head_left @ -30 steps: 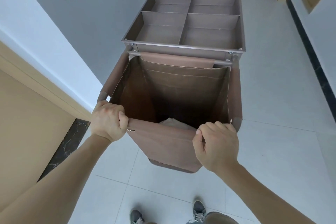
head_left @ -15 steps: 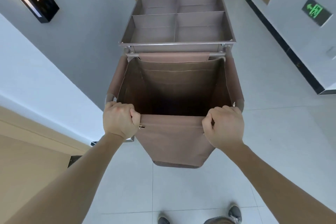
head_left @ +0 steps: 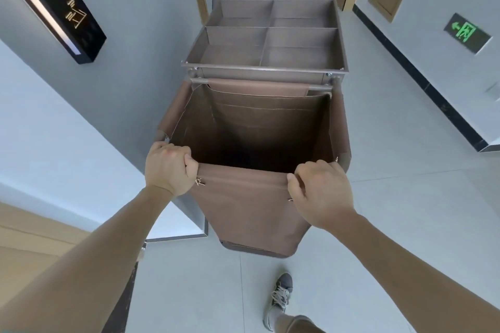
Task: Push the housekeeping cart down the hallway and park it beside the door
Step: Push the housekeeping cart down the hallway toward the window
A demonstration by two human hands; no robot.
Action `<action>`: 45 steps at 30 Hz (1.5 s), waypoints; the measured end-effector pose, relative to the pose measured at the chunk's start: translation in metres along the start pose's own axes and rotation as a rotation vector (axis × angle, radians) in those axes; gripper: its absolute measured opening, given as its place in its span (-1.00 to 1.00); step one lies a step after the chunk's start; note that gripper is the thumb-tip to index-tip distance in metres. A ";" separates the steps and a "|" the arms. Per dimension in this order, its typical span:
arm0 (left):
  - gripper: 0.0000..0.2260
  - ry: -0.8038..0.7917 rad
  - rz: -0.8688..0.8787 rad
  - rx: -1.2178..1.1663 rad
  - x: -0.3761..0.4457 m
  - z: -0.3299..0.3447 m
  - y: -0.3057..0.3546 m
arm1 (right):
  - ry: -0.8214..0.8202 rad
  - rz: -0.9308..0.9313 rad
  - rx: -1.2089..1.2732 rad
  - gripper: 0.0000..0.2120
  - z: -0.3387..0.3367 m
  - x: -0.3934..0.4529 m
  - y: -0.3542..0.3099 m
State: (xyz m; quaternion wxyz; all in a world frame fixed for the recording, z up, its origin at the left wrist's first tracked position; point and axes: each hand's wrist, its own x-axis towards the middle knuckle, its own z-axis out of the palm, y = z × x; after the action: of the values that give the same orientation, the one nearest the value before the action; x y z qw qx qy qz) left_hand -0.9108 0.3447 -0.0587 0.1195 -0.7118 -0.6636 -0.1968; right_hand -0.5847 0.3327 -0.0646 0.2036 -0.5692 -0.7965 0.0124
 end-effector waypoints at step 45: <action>-0.66 -0.024 0.096 -0.064 0.472 0.221 -0.150 | 0.152 0.026 -0.061 -0.64 0.152 0.460 0.082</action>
State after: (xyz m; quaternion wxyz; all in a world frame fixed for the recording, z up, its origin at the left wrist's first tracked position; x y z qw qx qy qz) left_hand -1.0126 0.8773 -0.0625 0.0979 -0.7485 -0.6236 -0.2034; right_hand -0.6857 0.8134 -0.0818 0.2460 -0.5847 -0.7713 -0.0527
